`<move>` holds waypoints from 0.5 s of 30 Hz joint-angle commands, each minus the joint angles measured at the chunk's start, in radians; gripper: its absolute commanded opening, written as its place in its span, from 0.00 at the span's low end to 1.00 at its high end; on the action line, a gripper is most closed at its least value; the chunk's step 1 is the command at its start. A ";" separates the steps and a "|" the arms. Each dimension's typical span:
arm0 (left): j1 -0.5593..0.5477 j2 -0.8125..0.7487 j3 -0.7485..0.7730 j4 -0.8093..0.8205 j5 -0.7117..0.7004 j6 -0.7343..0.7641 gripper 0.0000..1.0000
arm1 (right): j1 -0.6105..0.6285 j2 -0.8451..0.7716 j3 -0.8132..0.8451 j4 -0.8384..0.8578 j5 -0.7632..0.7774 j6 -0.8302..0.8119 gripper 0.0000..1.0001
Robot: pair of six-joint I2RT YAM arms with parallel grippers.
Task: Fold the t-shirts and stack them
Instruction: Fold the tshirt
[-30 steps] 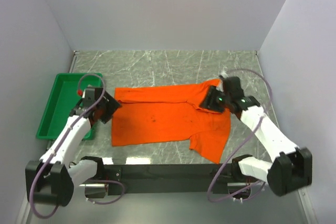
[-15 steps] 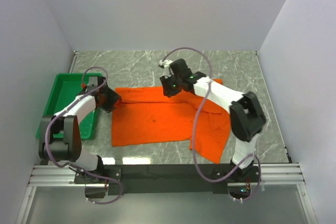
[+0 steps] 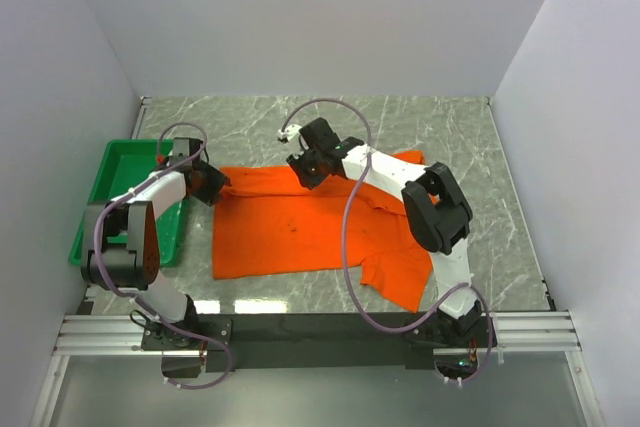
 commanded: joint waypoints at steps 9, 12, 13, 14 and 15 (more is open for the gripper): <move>0.002 0.027 0.025 0.007 -0.044 0.023 0.36 | 0.032 0.079 0.083 -0.009 -0.037 -0.082 0.33; 0.002 0.033 0.026 0.001 -0.082 0.041 0.31 | 0.035 0.111 0.116 -0.041 -0.052 -0.094 0.33; 0.002 0.033 0.026 -0.002 -0.085 0.045 0.31 | 0.038 0.117 0.121 -0.046 -0.055 -0.094 0.33; 0.002 0.033 0.025 -0.002 -0.085 0.052 0.31 | 0.039 0.119 0.121 -0.045 -0.063 -0.095 0.33; 0.002 0.032 0.025 -0.001 -0.090 0.058 0.31 | 0.040 0.123 0.120 -0.045 -0.066 -0.097 0.33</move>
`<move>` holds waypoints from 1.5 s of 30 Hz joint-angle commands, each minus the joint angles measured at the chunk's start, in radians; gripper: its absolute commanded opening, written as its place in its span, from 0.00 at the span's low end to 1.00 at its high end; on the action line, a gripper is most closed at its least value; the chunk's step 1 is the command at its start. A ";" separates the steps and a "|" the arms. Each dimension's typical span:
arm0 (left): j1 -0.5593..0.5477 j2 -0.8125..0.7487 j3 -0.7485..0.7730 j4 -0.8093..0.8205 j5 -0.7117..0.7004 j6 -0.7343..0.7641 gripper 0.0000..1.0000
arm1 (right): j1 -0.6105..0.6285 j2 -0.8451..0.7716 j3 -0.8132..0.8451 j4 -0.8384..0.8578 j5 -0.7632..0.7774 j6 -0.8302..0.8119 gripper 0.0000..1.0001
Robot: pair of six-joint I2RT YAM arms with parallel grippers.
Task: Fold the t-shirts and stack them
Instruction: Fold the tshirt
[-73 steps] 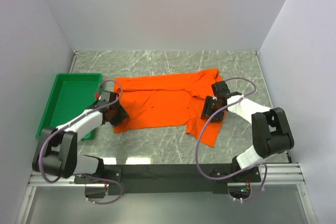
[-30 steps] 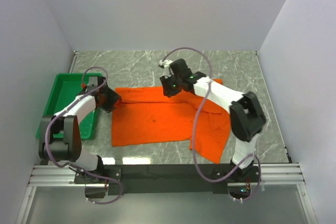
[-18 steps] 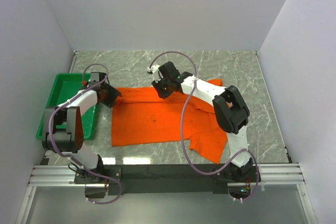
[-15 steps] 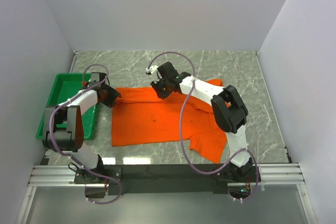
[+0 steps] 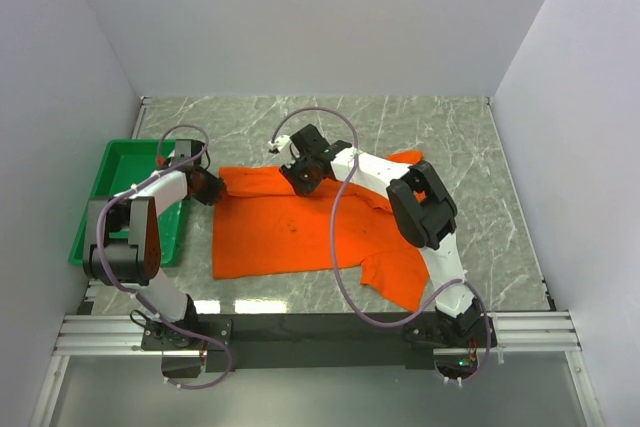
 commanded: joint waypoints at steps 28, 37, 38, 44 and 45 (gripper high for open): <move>-0.009 -0.090 0.035 0.053 -0.050 0.257 0.02 | 0.014 -0.079 -0.017 -0.008 0.026 -0.055 0.00; -0.030 -0.128 -0.057 0.070 -0.059 0.237 0.04 | 0.006 -0.100 -0.056 -0.024 0.045 -0.067 0.00; -0.032 -0.127 -0.079 0.078 -0.061 0.231 0.04 | 0.006 -0.100 -0.061 -0.024 0.045 -0.069 0.00; -0.044 -0.118 -0.147 0.112 -0.094 0.205 0.09 | -0.009 -0.111 -0.080 -0.027 0.028 -0.043 0.00; -0.047 -0.119 -0.149 0.113 -0.101 0.210 0.10 | -0.012 -0.120 -0.083 -0.022 0.029 -0.031 0.00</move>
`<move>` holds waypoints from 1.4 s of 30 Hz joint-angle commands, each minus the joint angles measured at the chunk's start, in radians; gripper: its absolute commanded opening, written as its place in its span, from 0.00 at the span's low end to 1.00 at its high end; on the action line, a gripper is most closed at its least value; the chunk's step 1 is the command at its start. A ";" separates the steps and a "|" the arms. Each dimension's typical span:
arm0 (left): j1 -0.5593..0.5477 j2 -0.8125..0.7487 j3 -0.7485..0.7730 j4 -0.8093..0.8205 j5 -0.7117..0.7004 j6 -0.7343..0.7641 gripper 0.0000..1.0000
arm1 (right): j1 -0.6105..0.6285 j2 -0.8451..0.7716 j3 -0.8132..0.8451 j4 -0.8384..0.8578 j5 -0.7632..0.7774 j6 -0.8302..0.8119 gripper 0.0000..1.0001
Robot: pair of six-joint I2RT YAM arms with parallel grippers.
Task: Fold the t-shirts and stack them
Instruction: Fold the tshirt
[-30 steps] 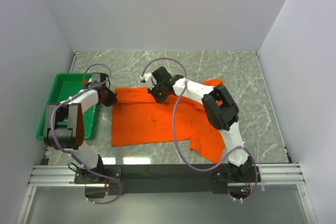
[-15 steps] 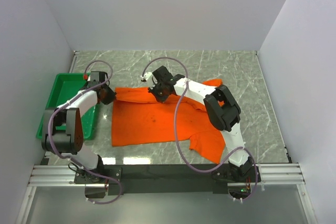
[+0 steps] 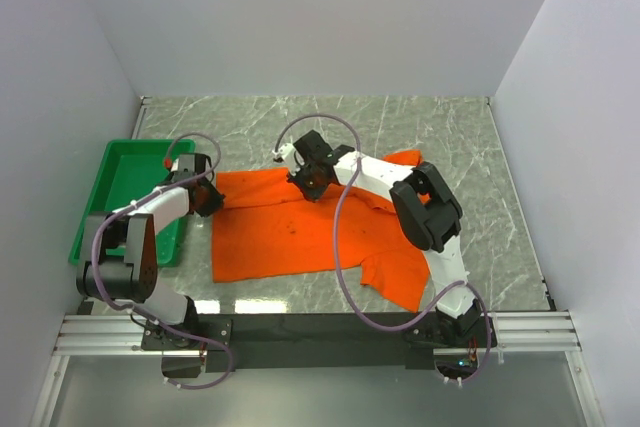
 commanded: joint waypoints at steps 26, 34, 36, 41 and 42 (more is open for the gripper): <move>-0.088 0.169 0.333 -0.016 -0.060 0.239 0.68 | -0.844 -0.417 -0.444 0.342 -0.102 0.924 0.53; -0.088 0.280 0.358 -0.008 -0.064 0.243 0.68 | -0.873 -0.291 -0.421 0.439 -0.156 0.969 0.53; -0.088 0.286 0.347 -0.003 -0.072 0.246 0.67 | -0.873 -0.272 -0.397 0.451 -0.174 0.967 0.54; -0.088 0.306 0.344 -0.011 -0.093 0.253 0.66 | -0.875 -0.191 -0.342 0.462 -0.199 0.970 0.54; -0.088 0.307 0.344 -0.010 -0.093 0.251 0.66 | -0.875 -0.179 -0.329 0.468 -0.214 0.972 0.54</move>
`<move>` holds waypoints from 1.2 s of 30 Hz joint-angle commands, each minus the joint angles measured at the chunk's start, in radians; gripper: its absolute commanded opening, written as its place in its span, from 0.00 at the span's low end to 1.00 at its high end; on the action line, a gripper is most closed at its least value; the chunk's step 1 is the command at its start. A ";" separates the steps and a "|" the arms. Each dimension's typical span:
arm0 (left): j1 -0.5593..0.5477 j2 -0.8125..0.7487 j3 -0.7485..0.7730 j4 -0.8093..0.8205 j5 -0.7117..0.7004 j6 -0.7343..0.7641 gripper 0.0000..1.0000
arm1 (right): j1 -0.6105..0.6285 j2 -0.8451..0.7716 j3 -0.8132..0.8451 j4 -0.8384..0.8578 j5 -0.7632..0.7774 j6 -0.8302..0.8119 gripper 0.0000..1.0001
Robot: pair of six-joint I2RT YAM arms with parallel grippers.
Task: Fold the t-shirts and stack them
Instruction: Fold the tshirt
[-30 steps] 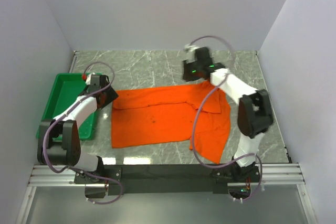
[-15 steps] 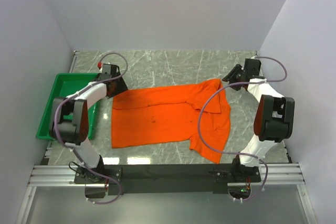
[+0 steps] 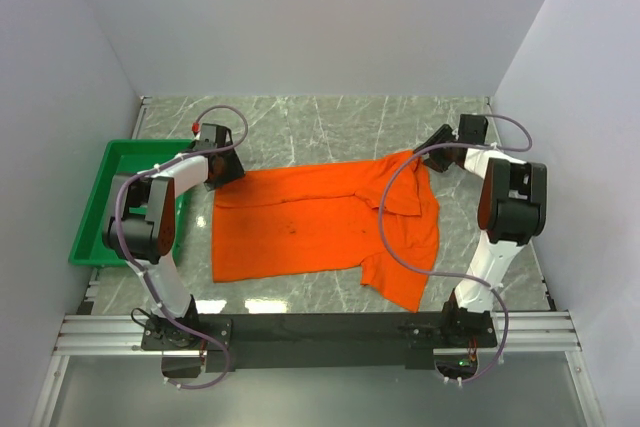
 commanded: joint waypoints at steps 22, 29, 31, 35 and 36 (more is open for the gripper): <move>0.029 0.078 0.026 -0.026 -0.039 -0.029 0.62 | -0.055 0.144 0.101 0.144 -0.103 0.084 0.09; 0.046 0.077 0.029 -0.038 -0.019 -0.045 0.62 | -0.102 0.116 0.081 0.158 -0.102 0.078 0.00; 0.046 0.081 0.028 -0.040 -0.016 -0.048 0.62 | -0.104 0.121 0.090 0.136 -0.094 0.064 0.00; 0.046 0.086 0.029 -0.035 0.004 -0.048 0.63 | -0.107 0.138 0.091 0.120 -0.089 0.061 0.09; 0.048 0.084 0.028 -0.034 0.011 -0.048 0.63 | -0.107 0.139 0.091 0.121 -0.094 0.061 0.12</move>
